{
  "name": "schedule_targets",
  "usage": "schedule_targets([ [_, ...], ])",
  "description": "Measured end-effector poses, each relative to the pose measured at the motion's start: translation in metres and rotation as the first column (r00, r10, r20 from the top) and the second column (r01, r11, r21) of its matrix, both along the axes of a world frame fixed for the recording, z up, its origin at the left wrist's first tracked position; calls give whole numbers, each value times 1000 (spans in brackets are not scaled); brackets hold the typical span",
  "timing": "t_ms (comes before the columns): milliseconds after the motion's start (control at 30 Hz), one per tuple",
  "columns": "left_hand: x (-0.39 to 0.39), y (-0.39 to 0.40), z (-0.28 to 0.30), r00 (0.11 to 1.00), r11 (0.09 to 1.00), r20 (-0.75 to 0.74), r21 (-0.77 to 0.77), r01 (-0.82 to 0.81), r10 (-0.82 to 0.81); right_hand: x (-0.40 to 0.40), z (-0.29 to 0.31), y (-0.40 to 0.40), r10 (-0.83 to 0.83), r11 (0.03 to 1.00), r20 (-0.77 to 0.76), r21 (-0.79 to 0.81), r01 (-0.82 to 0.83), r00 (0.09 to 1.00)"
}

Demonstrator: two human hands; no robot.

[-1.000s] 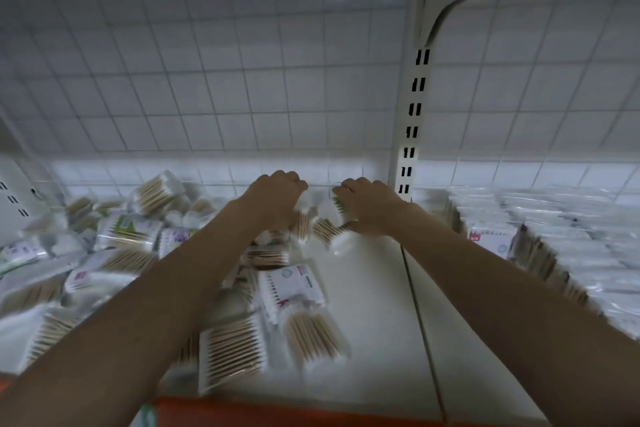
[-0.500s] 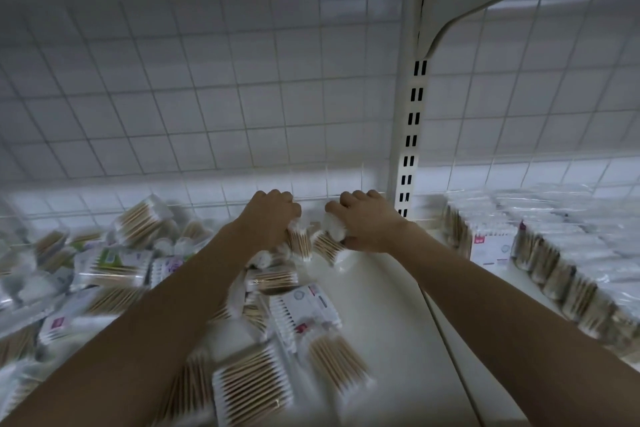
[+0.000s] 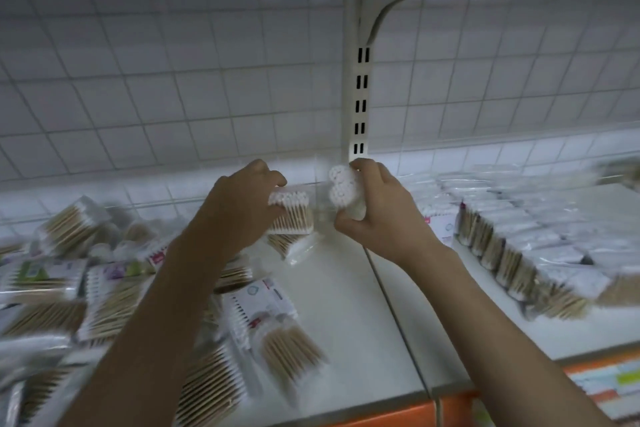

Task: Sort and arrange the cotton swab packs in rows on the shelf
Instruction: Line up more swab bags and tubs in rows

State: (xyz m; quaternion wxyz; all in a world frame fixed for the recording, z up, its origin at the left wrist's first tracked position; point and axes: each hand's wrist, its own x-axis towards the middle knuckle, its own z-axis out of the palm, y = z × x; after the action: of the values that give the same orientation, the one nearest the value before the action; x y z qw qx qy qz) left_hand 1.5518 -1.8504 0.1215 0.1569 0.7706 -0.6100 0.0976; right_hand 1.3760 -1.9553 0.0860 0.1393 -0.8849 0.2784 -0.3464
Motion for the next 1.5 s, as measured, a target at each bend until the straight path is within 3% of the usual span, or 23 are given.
schedule_targets([
  [133,-52,6,-6,984,968,-150,-244,62,-101,-54,4,9,-100,993,180,73,88,979],
  [300,-119,-13,-22,950,938,-240,-325,117,-202,-117,9,10,-142,988,238,91,123,961],
  [433,-160,-38,-40,934,945,-298,-311,102,-199,-158,9,-1,-155,986,234,91,137,960],
  [733,-198,-86,-67,960,970,-281,-225,-90,24,-219,7,-36,-97,989,321,141,54,942],
  [1100,-214,-124,-76,972,973,-167,-132,-189,166,-239,2,-73,-6,981,280,188,-48,960],
  [1500,-212,-124,-73,955,975,-231,-77,-210,188,-230,2,-75,16,970,295,228,-87,955],
])
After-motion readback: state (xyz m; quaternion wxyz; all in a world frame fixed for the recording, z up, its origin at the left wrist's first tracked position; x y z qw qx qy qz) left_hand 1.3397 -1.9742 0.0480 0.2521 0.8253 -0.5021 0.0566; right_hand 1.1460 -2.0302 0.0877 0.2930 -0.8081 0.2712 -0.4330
